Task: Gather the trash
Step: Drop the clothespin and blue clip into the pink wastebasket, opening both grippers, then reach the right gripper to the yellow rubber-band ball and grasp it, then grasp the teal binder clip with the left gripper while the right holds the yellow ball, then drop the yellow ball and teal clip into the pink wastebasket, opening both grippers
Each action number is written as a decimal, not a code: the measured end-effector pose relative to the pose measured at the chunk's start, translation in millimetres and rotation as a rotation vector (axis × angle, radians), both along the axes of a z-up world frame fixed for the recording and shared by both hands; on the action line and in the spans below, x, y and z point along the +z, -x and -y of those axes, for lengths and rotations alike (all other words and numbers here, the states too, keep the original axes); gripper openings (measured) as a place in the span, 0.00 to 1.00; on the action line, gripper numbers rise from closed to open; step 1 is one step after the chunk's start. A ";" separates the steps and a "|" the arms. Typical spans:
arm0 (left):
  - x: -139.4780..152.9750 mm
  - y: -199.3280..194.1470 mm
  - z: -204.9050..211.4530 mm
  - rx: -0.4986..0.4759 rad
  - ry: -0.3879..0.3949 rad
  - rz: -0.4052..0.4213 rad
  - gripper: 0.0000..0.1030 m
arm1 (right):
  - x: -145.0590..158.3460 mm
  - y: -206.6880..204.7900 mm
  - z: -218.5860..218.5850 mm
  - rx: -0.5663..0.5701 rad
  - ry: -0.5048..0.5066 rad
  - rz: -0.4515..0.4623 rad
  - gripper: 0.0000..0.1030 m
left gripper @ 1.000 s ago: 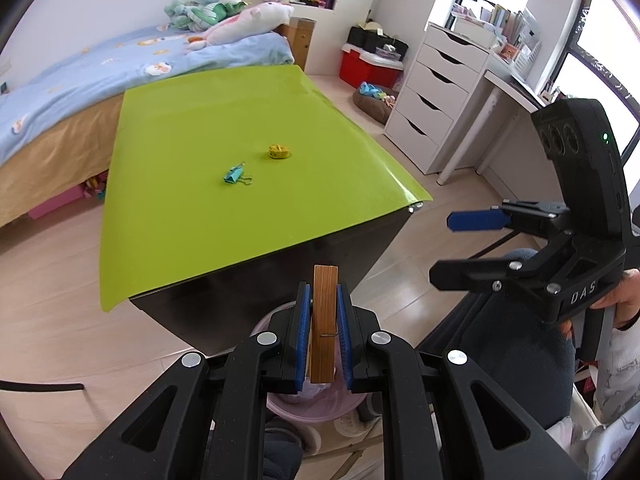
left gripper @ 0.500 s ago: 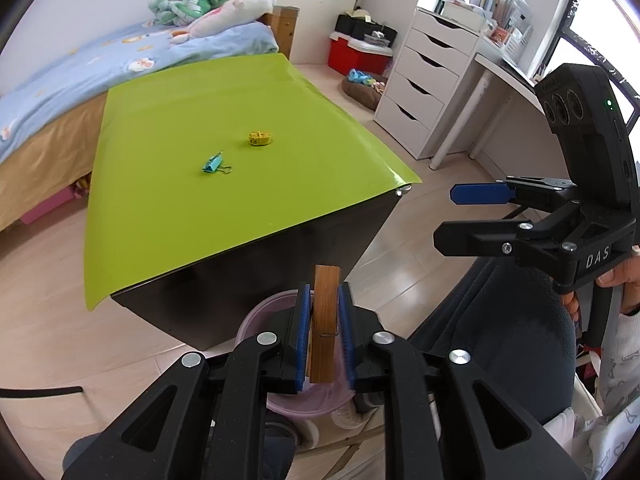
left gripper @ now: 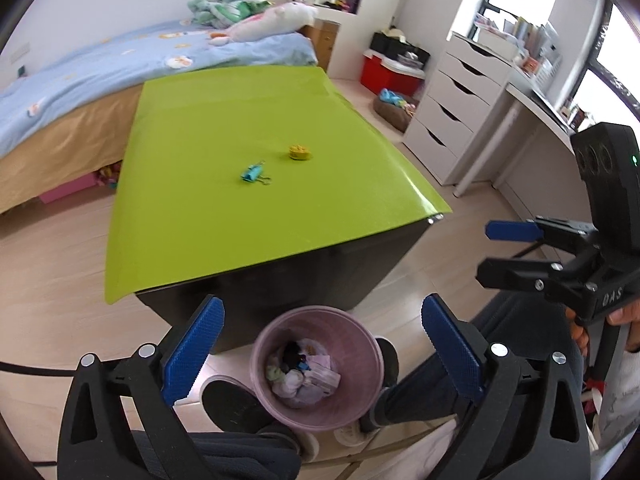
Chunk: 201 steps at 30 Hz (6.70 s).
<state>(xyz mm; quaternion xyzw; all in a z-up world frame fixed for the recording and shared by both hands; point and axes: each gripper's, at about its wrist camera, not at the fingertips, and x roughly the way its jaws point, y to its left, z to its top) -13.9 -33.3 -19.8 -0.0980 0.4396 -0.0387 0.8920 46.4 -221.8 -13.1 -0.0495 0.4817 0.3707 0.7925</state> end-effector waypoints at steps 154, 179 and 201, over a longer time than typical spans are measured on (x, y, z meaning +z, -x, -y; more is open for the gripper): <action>14.4 -22.8 -1.5 -0.057 -0.119 0.004 0.06 | 6.9 -6.3 -45.1 0.116 0.086 0.016 0.28; 4.6 -0.2 13.6 -0.116 -0.056 -0.018 0.06 | -3.6 4.9 -22.6 0.071 0.022 -0.040 0.90; 6.5 -0.5 9.3 -0.055 -0.028 0.021 0.92 | 10.5 5.9 -0.8 -0.005 0.008 0.072 0.97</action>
